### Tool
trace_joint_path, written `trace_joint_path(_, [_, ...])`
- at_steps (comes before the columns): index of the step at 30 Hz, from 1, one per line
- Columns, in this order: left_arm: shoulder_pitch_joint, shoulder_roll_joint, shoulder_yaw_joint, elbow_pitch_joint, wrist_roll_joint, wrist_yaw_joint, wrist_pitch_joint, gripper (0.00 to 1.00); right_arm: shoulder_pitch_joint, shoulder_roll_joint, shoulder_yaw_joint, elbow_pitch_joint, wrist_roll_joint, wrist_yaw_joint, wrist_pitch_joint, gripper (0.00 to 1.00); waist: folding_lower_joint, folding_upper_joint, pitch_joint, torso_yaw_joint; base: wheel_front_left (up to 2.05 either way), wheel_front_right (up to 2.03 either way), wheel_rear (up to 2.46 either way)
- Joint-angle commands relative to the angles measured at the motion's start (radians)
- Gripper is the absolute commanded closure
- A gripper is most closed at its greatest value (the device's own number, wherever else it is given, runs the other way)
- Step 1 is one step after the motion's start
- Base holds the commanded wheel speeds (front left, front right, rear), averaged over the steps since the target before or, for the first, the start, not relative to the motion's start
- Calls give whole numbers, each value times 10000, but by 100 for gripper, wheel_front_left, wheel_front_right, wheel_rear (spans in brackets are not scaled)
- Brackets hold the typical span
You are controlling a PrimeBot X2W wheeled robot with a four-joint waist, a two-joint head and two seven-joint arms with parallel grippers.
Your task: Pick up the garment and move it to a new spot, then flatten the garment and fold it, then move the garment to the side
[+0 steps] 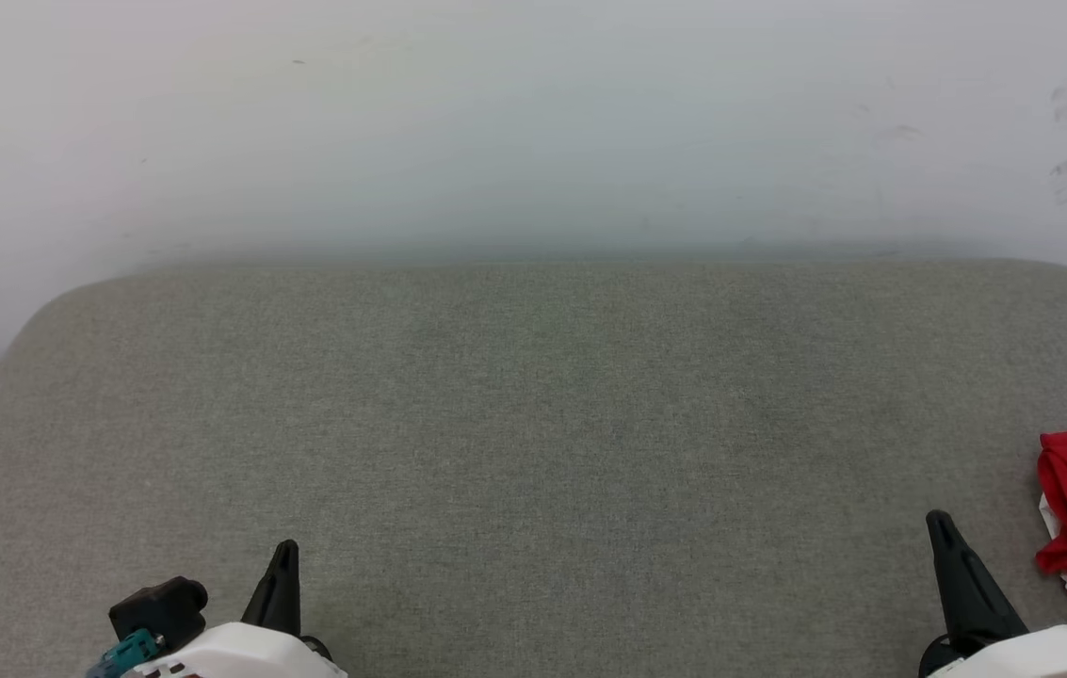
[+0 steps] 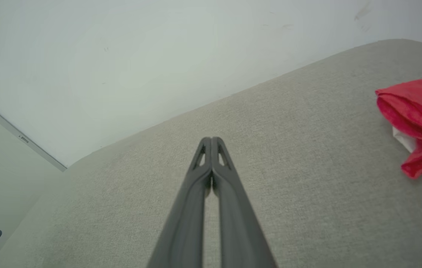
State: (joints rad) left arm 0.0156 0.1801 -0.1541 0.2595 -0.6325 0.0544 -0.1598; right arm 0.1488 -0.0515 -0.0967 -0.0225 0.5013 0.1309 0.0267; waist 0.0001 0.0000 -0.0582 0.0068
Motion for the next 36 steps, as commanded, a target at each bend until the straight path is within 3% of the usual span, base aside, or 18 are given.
trace_joint_path(1, [-317,-4,138,-156,-340,-87,70,100,-333,-36,-13,-36,397,1,16,100,-1,0,7,-1,0,0,0])
trace_joint_path(36, [-782,-584,1299,-171,-4600,-901,1280,100,-1388,-49,-57,1176,5251,0,378,100,-1,0,212,-24,0,0,0])
